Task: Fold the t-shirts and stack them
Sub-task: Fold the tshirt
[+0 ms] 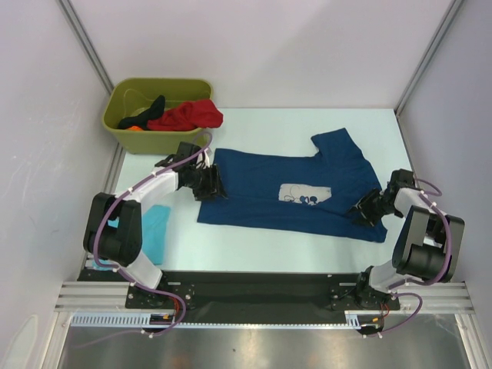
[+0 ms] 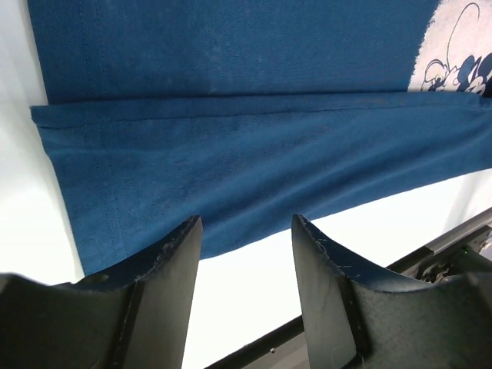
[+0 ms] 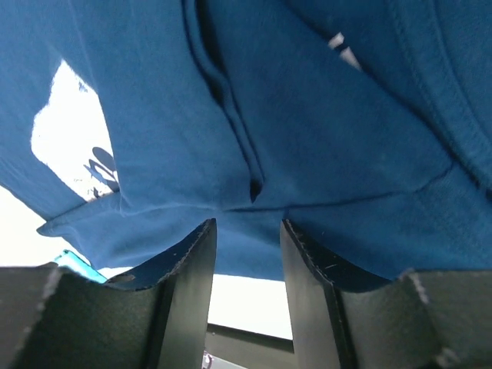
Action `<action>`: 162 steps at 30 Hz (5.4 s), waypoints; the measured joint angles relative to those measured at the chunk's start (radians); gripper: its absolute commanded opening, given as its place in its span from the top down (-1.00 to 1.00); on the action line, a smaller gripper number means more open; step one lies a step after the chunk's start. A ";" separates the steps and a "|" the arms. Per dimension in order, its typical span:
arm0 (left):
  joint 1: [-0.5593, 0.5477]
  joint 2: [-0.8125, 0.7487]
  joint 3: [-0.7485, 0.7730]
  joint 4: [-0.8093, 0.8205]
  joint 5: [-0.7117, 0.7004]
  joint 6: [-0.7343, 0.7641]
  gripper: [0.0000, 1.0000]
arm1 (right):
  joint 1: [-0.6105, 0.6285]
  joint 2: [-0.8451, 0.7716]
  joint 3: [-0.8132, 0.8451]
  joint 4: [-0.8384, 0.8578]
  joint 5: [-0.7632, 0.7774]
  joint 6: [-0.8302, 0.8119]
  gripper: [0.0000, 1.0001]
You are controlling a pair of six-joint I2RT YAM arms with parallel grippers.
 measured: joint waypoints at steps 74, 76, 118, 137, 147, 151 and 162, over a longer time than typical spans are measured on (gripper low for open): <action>0.016 -0.009 -0.047 0.021 0.025 0.024 -0.10 | 0.212 0.229 0.402 -0.255 0.282 0.505 -0.27; 0.016 -0.009 -0.047 0.021 0.025 0.024 -0.09 | 0.216 0.252 0.422 -0.277 0.297 0.541 -0.23; 0.040 0.000 -0.056 0.047 0.026 0.023 -0.09 | 0.336 0.583 0.780 -0.210 0.301 0.565 0.92; 0.040 -0.019 -0.153 0.080 0.026 -0.011 -0.09 | 0.404 0.564 0.826 -0.207 0.257 0.059 -0.40; 0.041 0.005 -0.138 0.127 0.023 -0.039 0.06 | 0.077 0.101 0.465 -0.230 0.262 -0.066 1.00; 0.048 0.047 -0.138 0.160 0.018 -0.068 0.09 | -0.053 0.030 0.231 -0.221 0.227 -0.051 1.00; 0.071 0.121 -0.095 0.148 0.030 -0.092 0.13 | -0.094 0.011 0.084 -0.193 0.266 -0.001 1.00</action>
